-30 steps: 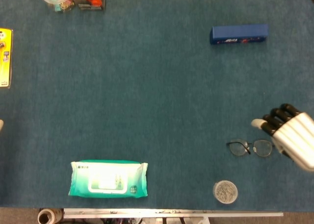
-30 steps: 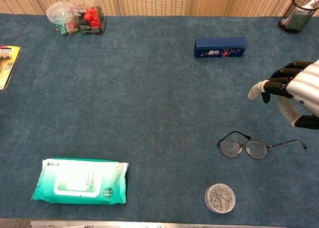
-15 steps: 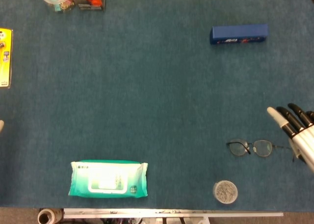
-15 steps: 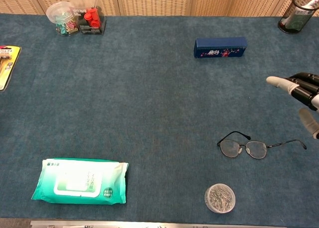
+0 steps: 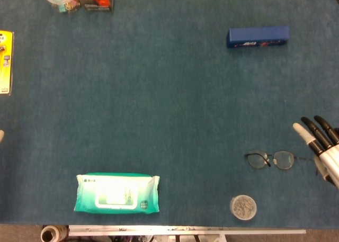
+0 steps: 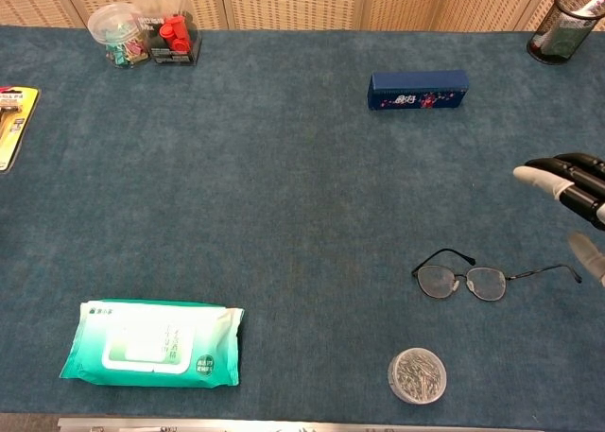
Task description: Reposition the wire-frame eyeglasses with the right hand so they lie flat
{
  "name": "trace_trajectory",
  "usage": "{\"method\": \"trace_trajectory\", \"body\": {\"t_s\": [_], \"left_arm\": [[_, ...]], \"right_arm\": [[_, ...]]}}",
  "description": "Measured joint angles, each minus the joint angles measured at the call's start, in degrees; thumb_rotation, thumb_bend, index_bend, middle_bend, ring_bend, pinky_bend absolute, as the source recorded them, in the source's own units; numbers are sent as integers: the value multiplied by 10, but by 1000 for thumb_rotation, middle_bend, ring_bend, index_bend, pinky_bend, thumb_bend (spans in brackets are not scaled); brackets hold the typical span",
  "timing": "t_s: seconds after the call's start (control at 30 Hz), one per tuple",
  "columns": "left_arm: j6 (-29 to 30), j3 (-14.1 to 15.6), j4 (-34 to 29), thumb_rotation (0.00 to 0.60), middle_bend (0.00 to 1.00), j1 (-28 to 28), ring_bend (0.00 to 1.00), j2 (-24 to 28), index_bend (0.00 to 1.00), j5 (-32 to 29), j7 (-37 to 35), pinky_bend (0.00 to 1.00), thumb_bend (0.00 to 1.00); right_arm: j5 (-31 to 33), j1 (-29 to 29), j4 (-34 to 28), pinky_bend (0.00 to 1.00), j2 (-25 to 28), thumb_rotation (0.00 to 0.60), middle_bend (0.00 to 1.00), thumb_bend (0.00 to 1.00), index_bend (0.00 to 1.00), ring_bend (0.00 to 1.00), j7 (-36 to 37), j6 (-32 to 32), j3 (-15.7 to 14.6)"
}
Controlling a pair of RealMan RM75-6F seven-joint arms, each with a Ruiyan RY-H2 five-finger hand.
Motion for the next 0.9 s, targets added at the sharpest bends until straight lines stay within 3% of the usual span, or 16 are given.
{"method": "trace_trajectory", "body": {"t_s": [0.9], "left_arm": [[3, 0, -3, 600, 511, 1, 361, 3, 563, 2, -4, 441, 194]], "right_arm": [[36, 9, 14, 346, -39, 600, 102, 543, 0, 94, -16, -67, 24]]}}
